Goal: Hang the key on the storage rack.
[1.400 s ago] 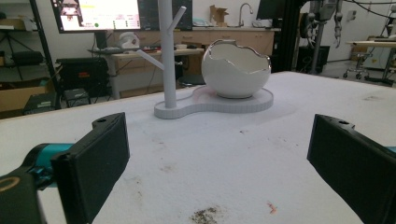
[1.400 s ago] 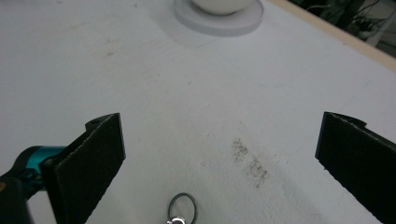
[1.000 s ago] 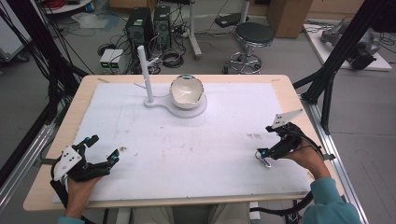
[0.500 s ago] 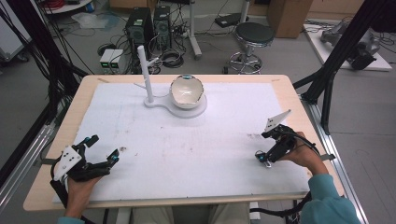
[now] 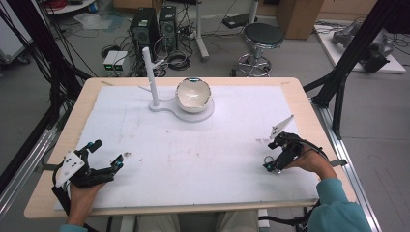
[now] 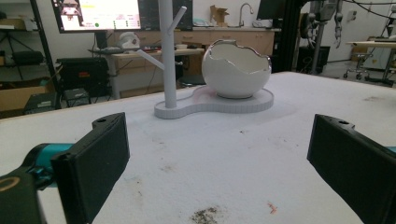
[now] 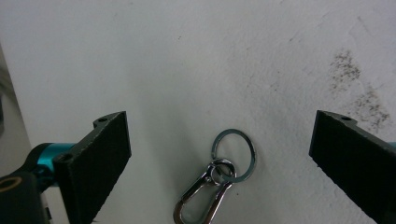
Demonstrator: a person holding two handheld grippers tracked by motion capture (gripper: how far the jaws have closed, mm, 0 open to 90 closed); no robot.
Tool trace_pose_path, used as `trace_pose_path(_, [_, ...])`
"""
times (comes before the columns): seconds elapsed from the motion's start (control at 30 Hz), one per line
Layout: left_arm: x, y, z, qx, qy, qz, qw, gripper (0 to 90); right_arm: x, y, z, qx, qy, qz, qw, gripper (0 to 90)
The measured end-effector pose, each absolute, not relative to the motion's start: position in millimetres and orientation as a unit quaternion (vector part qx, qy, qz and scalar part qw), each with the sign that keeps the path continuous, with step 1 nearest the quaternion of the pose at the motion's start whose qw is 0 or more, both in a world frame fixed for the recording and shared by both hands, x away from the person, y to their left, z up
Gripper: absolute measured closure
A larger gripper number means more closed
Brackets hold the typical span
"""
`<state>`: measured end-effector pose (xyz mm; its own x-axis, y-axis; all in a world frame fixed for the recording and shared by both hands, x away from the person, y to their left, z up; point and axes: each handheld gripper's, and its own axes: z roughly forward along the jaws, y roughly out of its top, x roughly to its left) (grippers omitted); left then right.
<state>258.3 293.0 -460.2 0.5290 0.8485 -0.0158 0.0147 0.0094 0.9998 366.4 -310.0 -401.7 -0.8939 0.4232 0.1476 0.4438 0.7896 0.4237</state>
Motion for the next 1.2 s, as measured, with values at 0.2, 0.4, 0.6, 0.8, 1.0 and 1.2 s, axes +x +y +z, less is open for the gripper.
trace_pose_path(0.2, [258.2,292.9,-460.2,0.619,0.349,0.338,0.617,6.2,368.5,-311.9,-402.8,-0.268,-0.936,-0.227,0.032,12.3])
trace_pose_path(0.4, [258.2,292.9,-460.2,0.618,0.349,0.339,0.617,6.2,369.4,-314.5,-403.1,-0.264,-0.938,-0.220,0.041,26.3])
trace_pose_path(0.6, [258.2,292.9,-460.2,0.619,0.349,0.339,0.617,6.2,370.5,-314.6,-404.0,-0.260,-0.943,-0.202,0.041,40.3])
trace_pose_path(0.8, [258.1,292.9,-460.2,0.619,0.349,0.338,0.617,6.2,371.2,-315.4,-403.6,-0.253,-0.946,-0.197,0.043,53.0])
trace_pose_path(1.0, [258.2,292.8,-460.2,0.619,0.349,0.339,0.617,6.2,370.3,-317.1,-401.4,-0.250,-0.946,-0.200,0.051,66.5])
trace_pose_path(1.2, [258.1,292.7,-460.2,0.619,0.349,0.338,0.617,6.2,369.5,-317.1,-400.0,-0.247,-0.947,-0.199,0.049,73.9])
